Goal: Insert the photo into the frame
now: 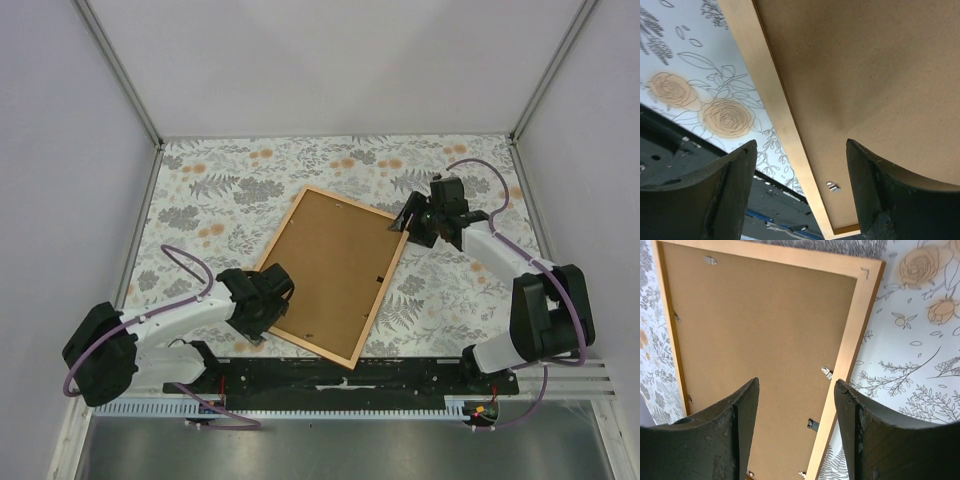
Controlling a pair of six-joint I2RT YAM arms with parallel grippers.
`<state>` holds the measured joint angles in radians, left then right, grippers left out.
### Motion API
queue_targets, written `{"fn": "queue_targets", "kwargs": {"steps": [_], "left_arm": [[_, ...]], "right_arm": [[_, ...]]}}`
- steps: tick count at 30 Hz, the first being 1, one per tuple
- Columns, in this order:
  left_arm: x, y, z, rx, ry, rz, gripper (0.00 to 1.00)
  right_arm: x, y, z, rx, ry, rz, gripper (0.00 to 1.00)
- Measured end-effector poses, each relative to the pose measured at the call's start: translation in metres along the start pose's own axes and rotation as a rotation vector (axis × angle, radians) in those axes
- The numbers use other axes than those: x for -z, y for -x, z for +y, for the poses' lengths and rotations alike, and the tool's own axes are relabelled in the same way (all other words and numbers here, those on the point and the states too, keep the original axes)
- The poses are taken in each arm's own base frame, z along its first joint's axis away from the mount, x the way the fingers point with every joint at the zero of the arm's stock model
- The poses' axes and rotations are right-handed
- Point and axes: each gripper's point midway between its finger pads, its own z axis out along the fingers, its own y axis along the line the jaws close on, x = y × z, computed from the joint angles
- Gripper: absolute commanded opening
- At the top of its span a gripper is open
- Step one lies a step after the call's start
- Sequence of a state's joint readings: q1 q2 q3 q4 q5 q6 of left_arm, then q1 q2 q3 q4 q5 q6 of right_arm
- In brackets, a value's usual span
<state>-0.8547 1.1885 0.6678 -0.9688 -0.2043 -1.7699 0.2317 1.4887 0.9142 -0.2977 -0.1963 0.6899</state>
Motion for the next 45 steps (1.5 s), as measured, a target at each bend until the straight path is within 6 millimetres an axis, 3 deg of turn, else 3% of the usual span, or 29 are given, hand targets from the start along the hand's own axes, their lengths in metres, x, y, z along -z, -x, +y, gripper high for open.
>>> {"fn": "queue_targets", "kwargs": {"steps": [6,10,14,16,20,24,27,32,35,45], "left_arm": [[-0.019,-0.003,-0.010,0.085,-0.122,0.005,0.42],[-0.023,0.011,-0.018,0.137,-0.243,-0.006,0.28],[-0.032,0.053,-0.040,0.156,-0.344,-0.041,0.23],[-0.039,0.079,-0.045,0.123,-0.359,-0.061,0.13],[-0.048,0.124,-0.070,-0.094,-0.330,-0.039,0.03],[-0.060,0.157,-0.128,-0.406,-0.368,-0.014,0.02],[-0.064,0.165,-0.154,-0.577,-0.420,-0.002,0.02],[-0.065,0.171,-0.160,-0.763,-0.411,0.017,0.02],[-0.065,0.171,-0.160,-0.834,-0.414,0.029,0.04],[-0.063,0.168,-0.163,-0.900,-0.424,0.053,0.10]], "right_arm": [[0.014,0.015,0.010,0.039,0.011,-0.048,0.68],[0.016,0.017,0.007,0.058,-0.008,-0.053,0.69],[0.014,0.030,0.014,0.099,-0.010,-0.063,0.68],[0.010,0.039,0.018,0.125,-0.016,-0.068,0.69],[-0.003,0.055,0.021,0.172,-0.037,-0.069,0.70],[-0.017,0.063,0.015,0.214,-0.084,-0.054,0.70],[-0.030,0.067,0.007,0.247,-0.129,-0.034,0.73],[-0.047,0.071,-0.017,0.301,-0.240,-0.011,0.81],[-0.046,0.070,-0.028,0.325,-0.293,-0.004,0.82],[-0.047,0.071,-0.040,0.365,-0.346,0.004,0.80]]}}
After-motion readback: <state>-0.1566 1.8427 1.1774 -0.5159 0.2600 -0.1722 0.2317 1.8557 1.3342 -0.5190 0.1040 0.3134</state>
